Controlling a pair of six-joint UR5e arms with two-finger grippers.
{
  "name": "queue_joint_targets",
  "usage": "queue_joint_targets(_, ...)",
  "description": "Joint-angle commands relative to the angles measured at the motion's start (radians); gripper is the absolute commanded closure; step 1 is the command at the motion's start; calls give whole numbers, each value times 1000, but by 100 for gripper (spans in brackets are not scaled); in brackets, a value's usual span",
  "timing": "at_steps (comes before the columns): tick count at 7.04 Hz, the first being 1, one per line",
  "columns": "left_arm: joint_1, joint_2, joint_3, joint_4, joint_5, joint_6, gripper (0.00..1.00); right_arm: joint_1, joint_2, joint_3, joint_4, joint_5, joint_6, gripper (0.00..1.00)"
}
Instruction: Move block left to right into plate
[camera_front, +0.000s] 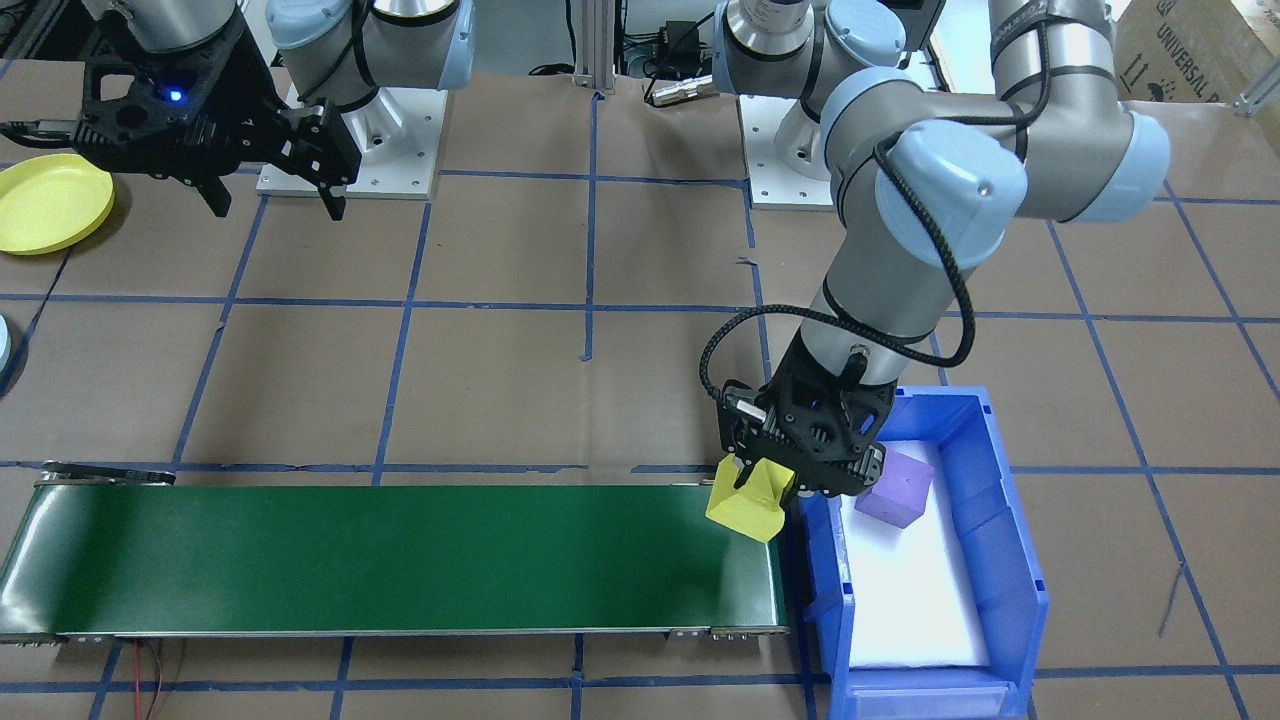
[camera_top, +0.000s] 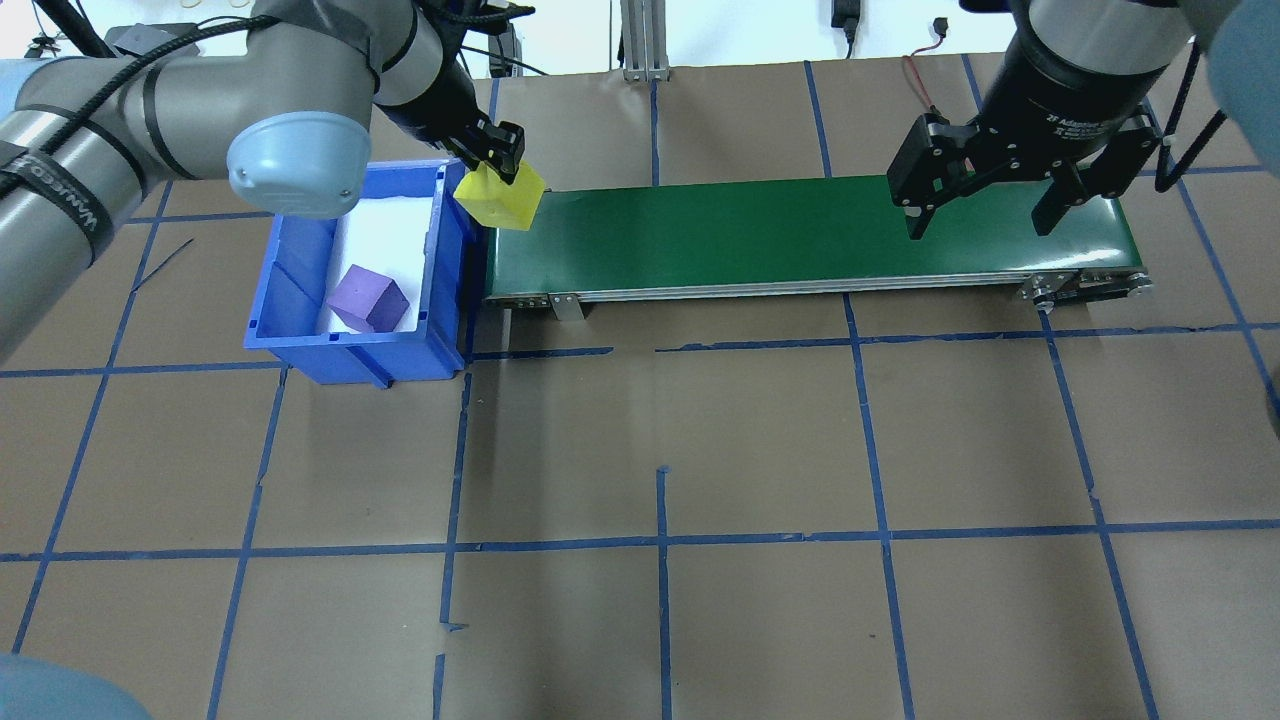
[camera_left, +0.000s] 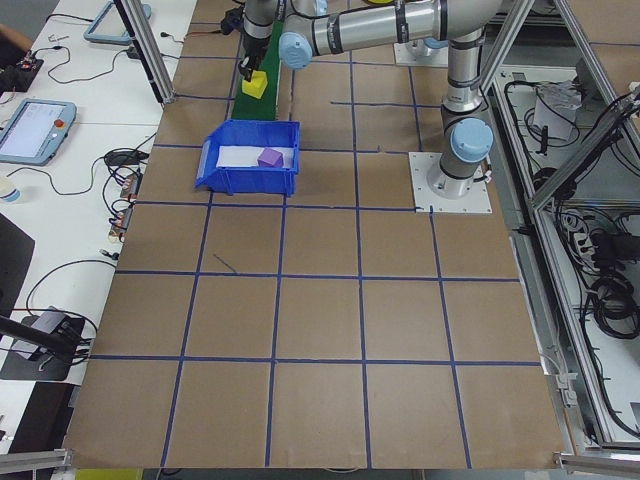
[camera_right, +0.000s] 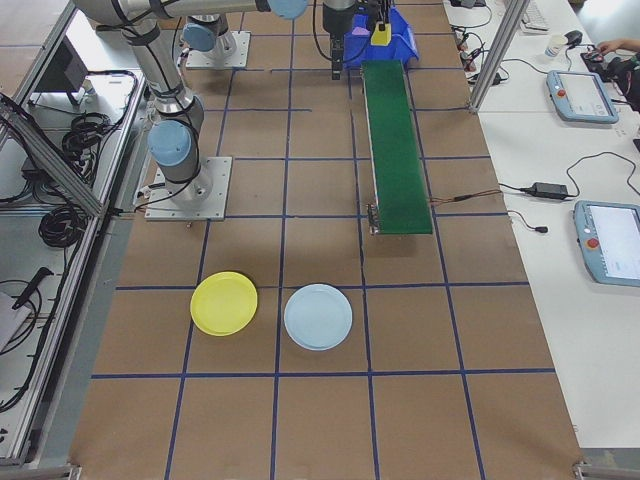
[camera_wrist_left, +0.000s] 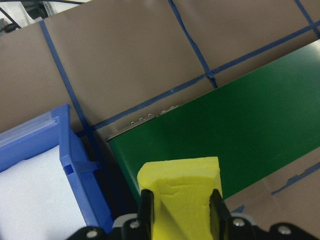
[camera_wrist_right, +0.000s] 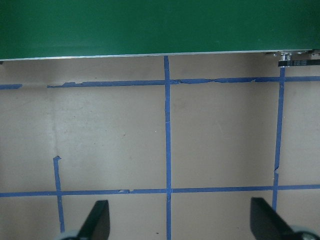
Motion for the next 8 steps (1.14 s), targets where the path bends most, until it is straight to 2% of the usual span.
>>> queue_joint_targets(1, -10, -50, -2, 14, 21, -8, 67, 0, 0, 0, 0, 0, 0, 0)
queue_joint_targets(4, -10, -93, 9, 57, 30, -6, 66, 0, 0, 2, 0, 0, 0, 0)
queue_joint_targets(5, -10, -98, 12, 59, 56, -9, 65, 0, 0, 5, 0, 0, 0, 0)
queue_joint_targets(8, -10, -122, 12, 91, 56, -13, 63, 0, 0, 5, 0, 2, 0, 0)
